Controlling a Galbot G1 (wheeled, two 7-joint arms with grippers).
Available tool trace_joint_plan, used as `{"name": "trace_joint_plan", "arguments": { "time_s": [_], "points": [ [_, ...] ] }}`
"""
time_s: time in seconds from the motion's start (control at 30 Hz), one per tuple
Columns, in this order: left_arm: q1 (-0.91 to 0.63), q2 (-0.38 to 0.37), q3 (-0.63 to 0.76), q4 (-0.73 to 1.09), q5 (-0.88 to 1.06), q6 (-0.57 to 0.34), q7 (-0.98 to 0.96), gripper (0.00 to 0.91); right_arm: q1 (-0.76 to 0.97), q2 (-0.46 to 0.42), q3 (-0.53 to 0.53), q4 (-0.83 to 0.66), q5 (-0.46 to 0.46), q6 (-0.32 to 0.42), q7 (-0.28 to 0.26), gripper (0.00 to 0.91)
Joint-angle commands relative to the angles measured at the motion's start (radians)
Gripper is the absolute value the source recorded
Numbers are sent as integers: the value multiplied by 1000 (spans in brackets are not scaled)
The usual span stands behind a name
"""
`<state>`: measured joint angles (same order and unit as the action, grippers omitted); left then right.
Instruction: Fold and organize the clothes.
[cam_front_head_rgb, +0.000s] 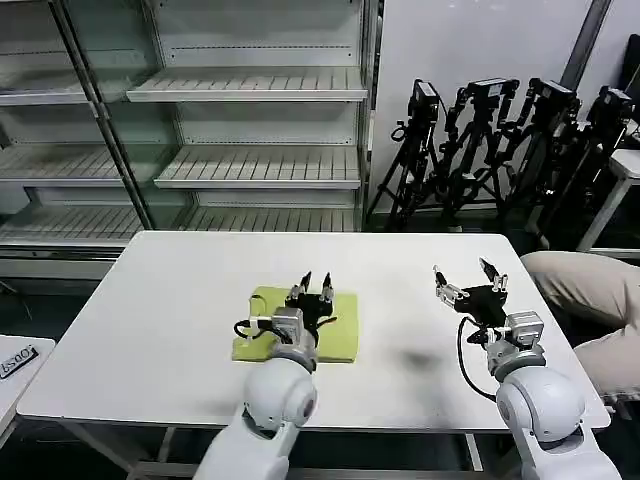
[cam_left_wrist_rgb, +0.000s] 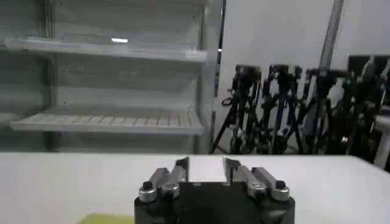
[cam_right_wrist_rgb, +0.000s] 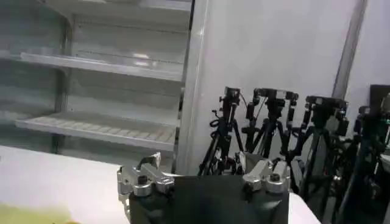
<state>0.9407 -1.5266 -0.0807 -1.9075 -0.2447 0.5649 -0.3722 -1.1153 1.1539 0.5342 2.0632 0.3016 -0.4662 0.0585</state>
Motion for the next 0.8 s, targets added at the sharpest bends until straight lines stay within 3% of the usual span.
{"name": "trace_joint_plan", "arguments": {
  "time_s": [0.03, 0.1, 0.17, 0.3, 0.8],
  "points": [
    [-48, 215, -235, -21, -71, -108, 190, 907, 51, 8, -15, -95, -40, 32, -39, 907],
    [-12, 266, -349, 61, 119, -214, 308, 907, 62, 12, -23, -116, -40, 45, -44, 907],
    [18, 339, -425, 121, 163, -292, 415, 907, 71, 15, -32, -130, -44, 50, -49, 907],
    [79, 396, -522, 145, 154, -340, 482, 907, 87, 26, -56, -152, -61, 61, -53, 907],
    [96, 391, -523, 156, 177, -431, 493, 907, 92, 49, -86, -197, -134, 154, -55, 907]
  ]
}}
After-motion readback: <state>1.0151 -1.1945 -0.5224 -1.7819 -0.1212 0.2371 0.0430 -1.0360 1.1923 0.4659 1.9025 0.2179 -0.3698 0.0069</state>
